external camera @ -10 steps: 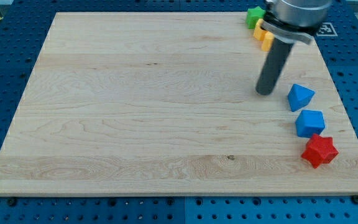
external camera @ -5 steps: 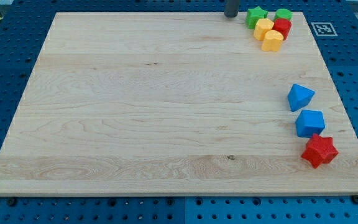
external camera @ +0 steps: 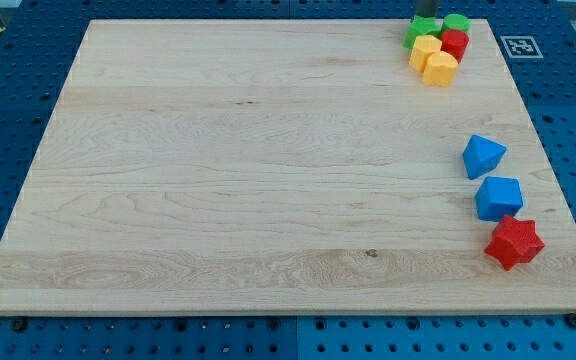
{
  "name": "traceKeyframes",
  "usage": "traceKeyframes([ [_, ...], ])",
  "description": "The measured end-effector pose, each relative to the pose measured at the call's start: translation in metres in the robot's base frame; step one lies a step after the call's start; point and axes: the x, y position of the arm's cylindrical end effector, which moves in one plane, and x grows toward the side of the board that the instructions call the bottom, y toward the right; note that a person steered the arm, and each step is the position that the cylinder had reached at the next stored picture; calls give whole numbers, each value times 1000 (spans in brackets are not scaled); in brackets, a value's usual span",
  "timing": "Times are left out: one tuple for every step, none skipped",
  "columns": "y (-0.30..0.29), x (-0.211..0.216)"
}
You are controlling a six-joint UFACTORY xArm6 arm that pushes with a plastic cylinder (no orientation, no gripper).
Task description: Move the yellow hexagon closer to the blue triangle
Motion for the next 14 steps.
traceKeyframes([
  [-15, 19],
  [-15, 49],
  [-17, 53],
  [-37, 66],
  [-54, 79],
  [-57, 99],
  [-68, 103],
  [-96, 113],
  [-94, 133],
  [-100, 134],
  [-115, 100],
  [-109, 70],
  [-108, 80],
  [-93, 117],
])
